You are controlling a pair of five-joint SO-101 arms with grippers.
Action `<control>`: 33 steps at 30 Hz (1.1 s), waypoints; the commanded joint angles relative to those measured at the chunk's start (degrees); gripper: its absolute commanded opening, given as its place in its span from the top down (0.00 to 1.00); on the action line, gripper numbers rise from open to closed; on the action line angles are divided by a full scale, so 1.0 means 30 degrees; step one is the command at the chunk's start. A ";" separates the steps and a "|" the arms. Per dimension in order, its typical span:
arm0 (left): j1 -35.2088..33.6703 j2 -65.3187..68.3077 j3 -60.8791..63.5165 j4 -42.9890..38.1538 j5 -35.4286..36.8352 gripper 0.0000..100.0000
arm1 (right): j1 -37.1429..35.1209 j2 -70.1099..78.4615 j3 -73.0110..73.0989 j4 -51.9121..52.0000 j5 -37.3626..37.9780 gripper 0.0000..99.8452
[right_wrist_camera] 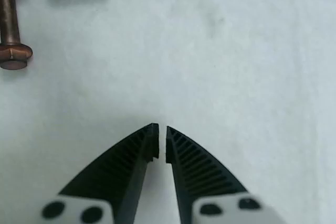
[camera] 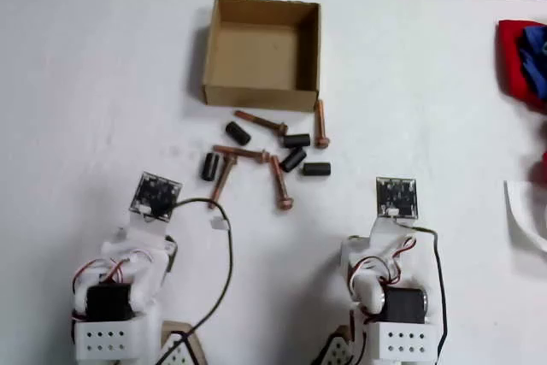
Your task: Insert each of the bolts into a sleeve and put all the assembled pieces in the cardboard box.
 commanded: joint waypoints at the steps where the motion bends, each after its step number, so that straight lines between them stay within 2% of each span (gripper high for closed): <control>1: 0.0088 -0.0527 0.0396 -0.0264 -0.0117 0.87 | -0.0044 -0.0337 0.0205 0.0073 0.0117 0.98; 13: 0.0088 -0.0527 0.0396 -0.0264 -0.0117 0.87 | -0.0132 -0.0337 0.0205 0.0073 0.0147 0.98; 16: 0.0088 -0.0527 0.0396 -0.0264 -0.0117 0.87 | -0.1568 -0.0337 0.0205 -0.0161 0.0147 0.98; 19: 0.0088 -0.0527 0.0396 -0.0264 -0.0117 0.87 | -0.3648 -0.0337 0.0205 -0.1568 0.0147 0.98; 23: 0.0088 -0.0527 0.0396 -0.0264 -0.0117 0.87 | -0.5993 -0.0337 0.0205 -0.5612 0.0147 0.98; 28: 0.0088 -0.0527 0.0396 -0.0264 -0.0117 0.87 | -0.6608 -0.0337 0.0205 -0.9275 0.0205 0.97; 33: 0.0088 -0.0527 0.0396 -0.0264 -0.0117 0.87 | -0.6344 -0.0366 -0.0938 -1.1150 0.1553 0.86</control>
